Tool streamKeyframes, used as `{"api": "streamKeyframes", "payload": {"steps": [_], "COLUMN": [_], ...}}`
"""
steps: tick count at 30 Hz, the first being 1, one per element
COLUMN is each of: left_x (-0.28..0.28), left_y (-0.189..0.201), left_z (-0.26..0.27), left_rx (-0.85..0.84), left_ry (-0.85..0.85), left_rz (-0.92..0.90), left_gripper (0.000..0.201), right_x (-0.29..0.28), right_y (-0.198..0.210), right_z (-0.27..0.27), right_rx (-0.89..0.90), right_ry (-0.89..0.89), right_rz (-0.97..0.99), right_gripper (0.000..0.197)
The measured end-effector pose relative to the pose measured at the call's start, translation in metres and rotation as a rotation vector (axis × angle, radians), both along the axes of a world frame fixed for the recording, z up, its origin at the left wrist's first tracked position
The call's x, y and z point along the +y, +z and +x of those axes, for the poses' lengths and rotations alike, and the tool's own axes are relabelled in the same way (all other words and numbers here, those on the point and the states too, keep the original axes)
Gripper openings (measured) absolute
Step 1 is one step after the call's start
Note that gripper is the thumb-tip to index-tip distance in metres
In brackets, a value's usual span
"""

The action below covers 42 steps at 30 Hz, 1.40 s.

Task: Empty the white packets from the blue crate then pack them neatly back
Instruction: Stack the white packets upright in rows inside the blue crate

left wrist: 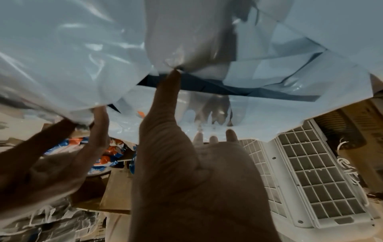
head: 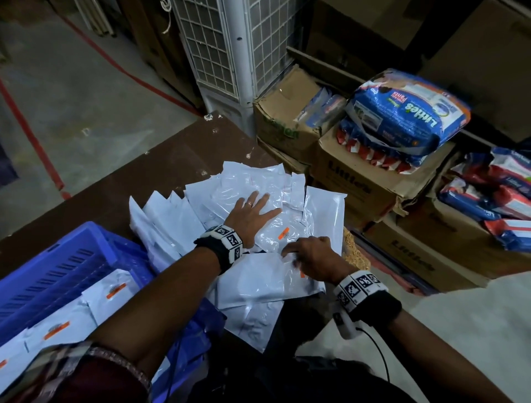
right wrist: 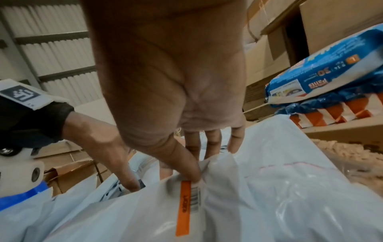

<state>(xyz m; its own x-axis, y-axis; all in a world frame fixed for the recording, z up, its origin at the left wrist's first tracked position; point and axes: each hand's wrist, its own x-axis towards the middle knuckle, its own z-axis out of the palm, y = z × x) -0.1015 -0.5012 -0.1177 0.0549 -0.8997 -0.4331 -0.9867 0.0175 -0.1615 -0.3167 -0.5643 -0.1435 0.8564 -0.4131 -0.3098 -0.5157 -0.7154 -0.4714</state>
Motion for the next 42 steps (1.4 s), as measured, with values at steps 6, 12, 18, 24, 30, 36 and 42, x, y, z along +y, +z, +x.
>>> {"api": "streamKeyframes", "payload": {"steps": [6,12,18,24,30,36,42], "left_x": [-0.003,0.002,0.008,0.020,0.031,0.037,0.047], "left_y": [-0.004,0.002,0.023,0.034,0.022,0.012,0.002], "left_z": [-0.005,-0.005,0.000,0.008,0.002,0.000,0.005], "left_rx": [-0.110,-0.109,-0.044,0.020,0.155,0.207,0.150], "left_ry": [-0.007,0.045,0.127,0.471,0.776,0.866,0.839], "left_rz": [-0.054,-0.119,-0.173,-0.243,-0.212,-0.211,-0.136], "left_gripper": [0.118,0.079,0.048,0.066,0.079,0.103,0.122], "right_x": [0.007,0.003,-0.013,-0.028,-0.017,0.017,0.049], "right_y": [0.001,0.005,0.026,0.035,0.017,-0.009,-0.015], "right_z": [0.009,0.009,0.021,0.049,0.061,0.031,0.023], "right_rx": [0.020,-0.038,-0.082,-0.117,-0.279,-0.439,-0.134], "right_ry": [-0.008,-0.051,-0.030,0.074,0.021,-0.290,-0.475], "right_rz": [-0.097,-0.112,-0.180,-0.331,-0.304,-0.207,-0.174], "right_gripper": [0.041,0.040,0.046,0.041,0.040,0.038,0.080]}}
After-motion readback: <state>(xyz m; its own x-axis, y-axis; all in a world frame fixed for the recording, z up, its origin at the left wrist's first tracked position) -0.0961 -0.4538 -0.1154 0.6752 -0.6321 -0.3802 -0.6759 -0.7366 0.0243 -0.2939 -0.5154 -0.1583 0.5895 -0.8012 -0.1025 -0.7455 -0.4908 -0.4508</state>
